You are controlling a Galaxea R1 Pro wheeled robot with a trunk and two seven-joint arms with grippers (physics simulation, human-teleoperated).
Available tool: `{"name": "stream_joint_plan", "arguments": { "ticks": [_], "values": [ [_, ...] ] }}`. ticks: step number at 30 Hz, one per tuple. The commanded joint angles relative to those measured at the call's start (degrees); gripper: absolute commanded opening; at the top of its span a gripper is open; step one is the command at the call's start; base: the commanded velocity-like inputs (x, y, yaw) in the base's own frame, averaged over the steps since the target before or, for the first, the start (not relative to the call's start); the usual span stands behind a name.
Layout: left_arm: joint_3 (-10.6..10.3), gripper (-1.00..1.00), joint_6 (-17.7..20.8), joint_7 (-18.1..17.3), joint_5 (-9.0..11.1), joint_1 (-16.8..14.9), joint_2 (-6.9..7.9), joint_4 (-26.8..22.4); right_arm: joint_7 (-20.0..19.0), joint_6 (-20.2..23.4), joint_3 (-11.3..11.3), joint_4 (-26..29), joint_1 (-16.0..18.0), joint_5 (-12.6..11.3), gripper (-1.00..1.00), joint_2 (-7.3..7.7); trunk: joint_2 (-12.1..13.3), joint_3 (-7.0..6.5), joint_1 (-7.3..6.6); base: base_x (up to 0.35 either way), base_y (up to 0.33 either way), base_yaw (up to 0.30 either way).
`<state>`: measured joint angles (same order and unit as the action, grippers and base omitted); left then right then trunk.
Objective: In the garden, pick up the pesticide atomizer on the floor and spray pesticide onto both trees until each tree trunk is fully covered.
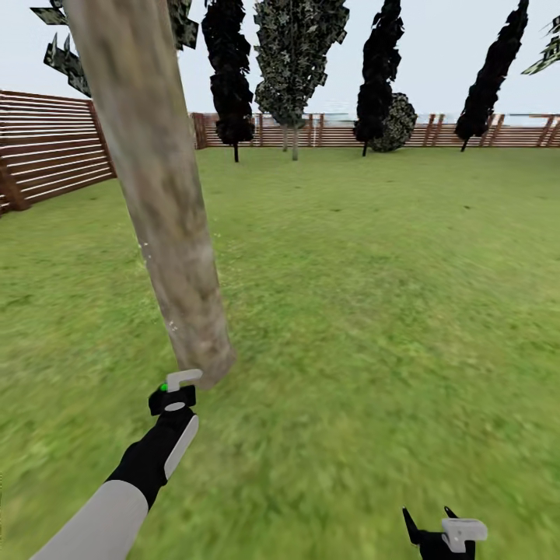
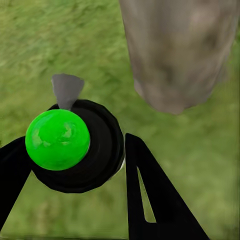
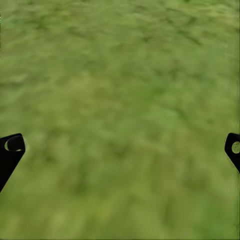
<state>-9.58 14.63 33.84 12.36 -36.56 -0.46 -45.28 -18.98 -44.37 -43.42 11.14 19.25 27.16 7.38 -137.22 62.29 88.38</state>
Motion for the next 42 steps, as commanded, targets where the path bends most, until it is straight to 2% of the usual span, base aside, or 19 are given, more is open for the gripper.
{"name": "stream_joint_plan", "arguments": {
  "ticks": [1, 20, 29, 42],
  "values": [
    [0.0, -1.0, 0.01, 0.0, -0.06, 0.0, 0.0, 0.0, 0.0, 0.01, 0.0, -0.03, 0.0, 0.0, 1.0, 0.0, 0.0, 0.0, 0.0, 0.099, -0.27, 0.27],
    [-0.05, -1.0, 0.04, 0.0, -0.06, 0.0, -0.07, 0.0, 0.0, 0.01, 0.0, -0.01, 0.0, 0.0, 1.0, 0.0, 0.0, 0.0, 0.0, 0.127, -0.265, 0.277],
    [-0.08, -1.0, 0.04, 0.0, 0.03, 0.0, -0.07, -0.03, 0.0, -0.01, 0.02, -0.04, 0.0, 0.0, 1.0, -0.01, 0.0, -0.25, 0.0, 0.01, -0.27, 0.276],
    [-0.08, -1.0, 0.13, -0.08, 0.13, 0.0, -0.07, -0.02, 0.0, 0.02, 0.0, 0.01, 0.0, 0.0, 1.0, 0.0, 0.0, -0.29, 0.0, 0.096, -0.256, 0.022]
  ]
}}
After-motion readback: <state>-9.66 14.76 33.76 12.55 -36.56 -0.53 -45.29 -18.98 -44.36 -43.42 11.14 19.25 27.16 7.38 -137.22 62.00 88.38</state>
